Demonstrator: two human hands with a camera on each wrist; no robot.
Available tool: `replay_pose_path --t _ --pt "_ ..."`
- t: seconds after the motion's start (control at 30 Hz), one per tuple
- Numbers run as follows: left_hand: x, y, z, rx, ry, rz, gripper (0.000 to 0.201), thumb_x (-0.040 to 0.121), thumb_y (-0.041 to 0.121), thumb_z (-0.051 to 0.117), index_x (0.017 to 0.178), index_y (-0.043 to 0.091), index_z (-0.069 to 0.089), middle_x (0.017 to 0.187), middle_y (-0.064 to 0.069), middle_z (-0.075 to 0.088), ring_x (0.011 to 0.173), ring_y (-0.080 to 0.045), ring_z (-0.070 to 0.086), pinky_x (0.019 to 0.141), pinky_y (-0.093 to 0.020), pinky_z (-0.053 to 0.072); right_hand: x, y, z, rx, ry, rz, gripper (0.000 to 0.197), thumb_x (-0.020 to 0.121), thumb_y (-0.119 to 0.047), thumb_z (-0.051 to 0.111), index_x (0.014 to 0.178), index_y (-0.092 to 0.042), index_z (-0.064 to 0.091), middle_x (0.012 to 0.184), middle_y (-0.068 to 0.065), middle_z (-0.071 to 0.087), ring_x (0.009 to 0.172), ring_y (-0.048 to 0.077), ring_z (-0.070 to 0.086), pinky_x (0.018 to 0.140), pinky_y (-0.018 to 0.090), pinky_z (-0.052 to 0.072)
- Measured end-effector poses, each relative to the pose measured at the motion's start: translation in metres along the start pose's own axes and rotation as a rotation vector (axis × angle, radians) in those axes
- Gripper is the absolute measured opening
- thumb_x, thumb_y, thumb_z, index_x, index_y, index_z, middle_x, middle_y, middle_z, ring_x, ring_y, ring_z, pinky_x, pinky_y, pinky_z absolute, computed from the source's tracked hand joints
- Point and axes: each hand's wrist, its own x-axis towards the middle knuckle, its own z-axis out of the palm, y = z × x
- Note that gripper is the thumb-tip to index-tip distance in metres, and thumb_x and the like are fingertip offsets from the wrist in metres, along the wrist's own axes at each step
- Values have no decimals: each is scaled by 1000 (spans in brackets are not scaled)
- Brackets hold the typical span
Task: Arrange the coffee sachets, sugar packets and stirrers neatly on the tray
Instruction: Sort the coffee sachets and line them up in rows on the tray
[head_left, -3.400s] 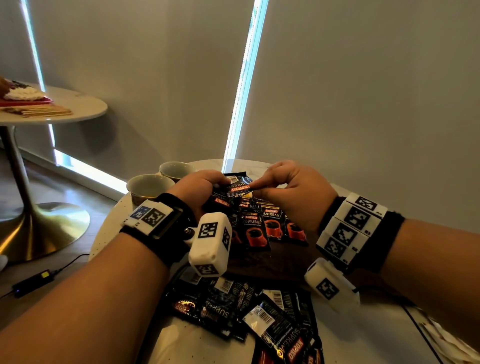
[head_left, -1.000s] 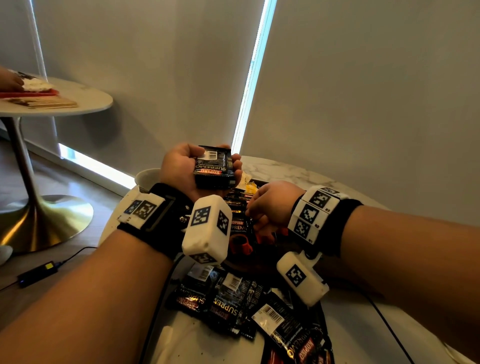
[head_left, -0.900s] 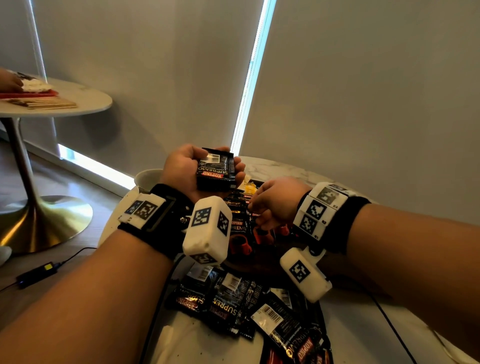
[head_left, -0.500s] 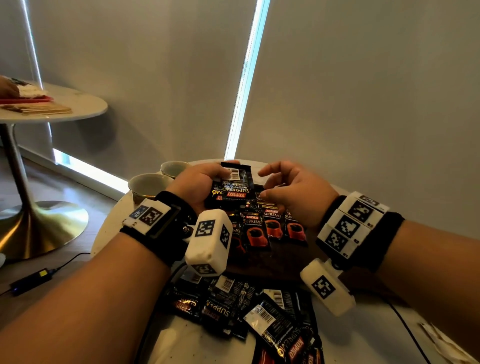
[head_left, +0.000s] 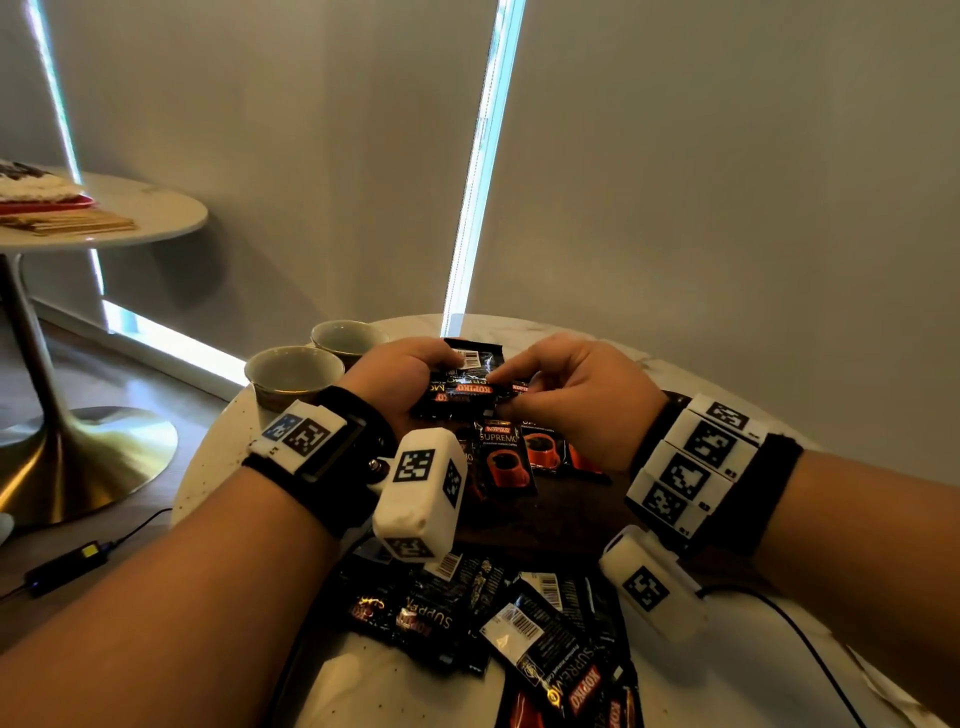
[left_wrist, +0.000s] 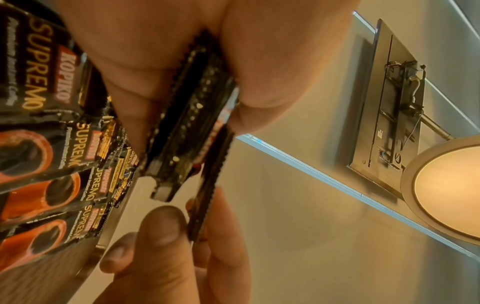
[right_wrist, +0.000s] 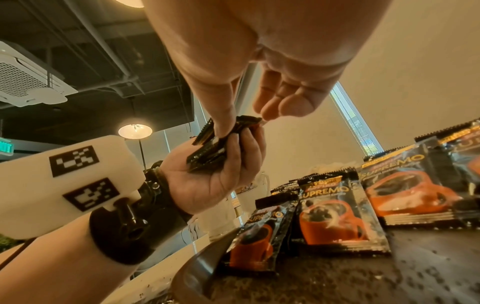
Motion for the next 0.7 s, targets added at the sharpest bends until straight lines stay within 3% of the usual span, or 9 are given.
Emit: replay_pose_path --t 0.1,0.2,0.27,0.37,0.43,0.53,0.6,0.7 --pt "2 0 -1 47 16 17 26 94 16 58 113 -1 61 113 -26 68 99 -37 69 84 -49 57 1 -1 1 -12 34 -21 27 79 -18 81 78 -45 76 78 4 70 71 25 65 76 47 59" --pt "2 -1 0 42 30 11 29 92 14 59 114 -4 62 110 -27 69 96 -38 70 90 -52 56 2 -1 2 -8 75 -33 23 79 -20 81 77 -42 77 83 3 70 81 26 67 79 51 57" --pt "3 -2 0 13 18 5 29 91 12 58 115 -5 61 103 -26 70 89 -37 71 85 -50 58 2 0 3 26 99 -29 19 79 -19 81 76 -37 78 84 6 70 82 28 66 79 52 56" --pt "2 -3 1 -21 -24 17 20 94 12 55 107 -1 63 81 -18 72 71 -30 72 66 -41 59 0 -4 2 46 123 -21 11 79 -18 81 79 -30 79 83 7 72 85 32 66 82 54 56" --pt "1 -2 0 -94 -72 -8 27 93 21 55 109 0 61 80 -16 71 69 -29 71 64 -39 58 -1 -5 -2 77 157 1 11 81 -16 80 78 -26 78 81 0 75 84 22 69 82 43 59" --pt "1 1 -2 -307 -126 -48 24 95 28 48 105 7 53 81 -12 60 67 -24 60 63 -34 54 4 -1 -12 191 235 88 14 85 -11 75 78 -24 74 65 -7 71 56 6 64 56 22 52" --pt "1 2 -4 -394 -119 -49 20 97 27 43 94 9 51 77 -11 57 63 -21 55 60 -32 50 10 7 -18 286 291 172 11 86 -8 73 81 -18 72 62 -4 68 46 4 57 46 22 45" --pt "2 4 -6 -446 -102 -30 21 96 28 43 88 10 52 81 -12 57 63 -21 55 59 -31 50 21 23 -27 310 301 299 10 89 -4 68 85 -13 68 69 4 67 49 8 57 44 23 45"
